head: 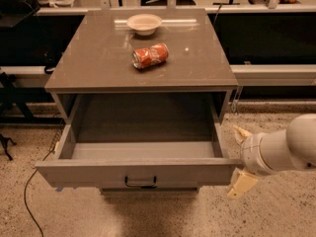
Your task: Open top drawer
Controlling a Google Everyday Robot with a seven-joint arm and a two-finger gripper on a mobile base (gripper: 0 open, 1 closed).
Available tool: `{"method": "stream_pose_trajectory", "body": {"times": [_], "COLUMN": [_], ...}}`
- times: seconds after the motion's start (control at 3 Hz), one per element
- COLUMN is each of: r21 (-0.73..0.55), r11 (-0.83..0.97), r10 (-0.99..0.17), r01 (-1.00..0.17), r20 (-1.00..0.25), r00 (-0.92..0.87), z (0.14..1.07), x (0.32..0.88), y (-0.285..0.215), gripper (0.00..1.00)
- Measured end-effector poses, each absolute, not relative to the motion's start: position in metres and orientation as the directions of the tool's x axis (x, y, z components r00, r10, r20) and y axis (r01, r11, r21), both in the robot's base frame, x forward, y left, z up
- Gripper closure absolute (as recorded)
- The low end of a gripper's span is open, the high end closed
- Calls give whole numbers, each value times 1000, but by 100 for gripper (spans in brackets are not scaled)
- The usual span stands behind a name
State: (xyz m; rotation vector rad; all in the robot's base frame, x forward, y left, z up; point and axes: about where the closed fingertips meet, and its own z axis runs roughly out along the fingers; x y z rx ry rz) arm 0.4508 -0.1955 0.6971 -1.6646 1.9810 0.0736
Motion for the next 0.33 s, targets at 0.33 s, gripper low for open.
{"method": "stream_pose_trajectory", "body": {"times": [0.33], "r21": [-375], "r11": [286], "r10": [-881], "r01": [-882], "r20": [-465], "r00": [-88], "z": [737], "x": [438], "y": [-226], "gripper": [0]}}
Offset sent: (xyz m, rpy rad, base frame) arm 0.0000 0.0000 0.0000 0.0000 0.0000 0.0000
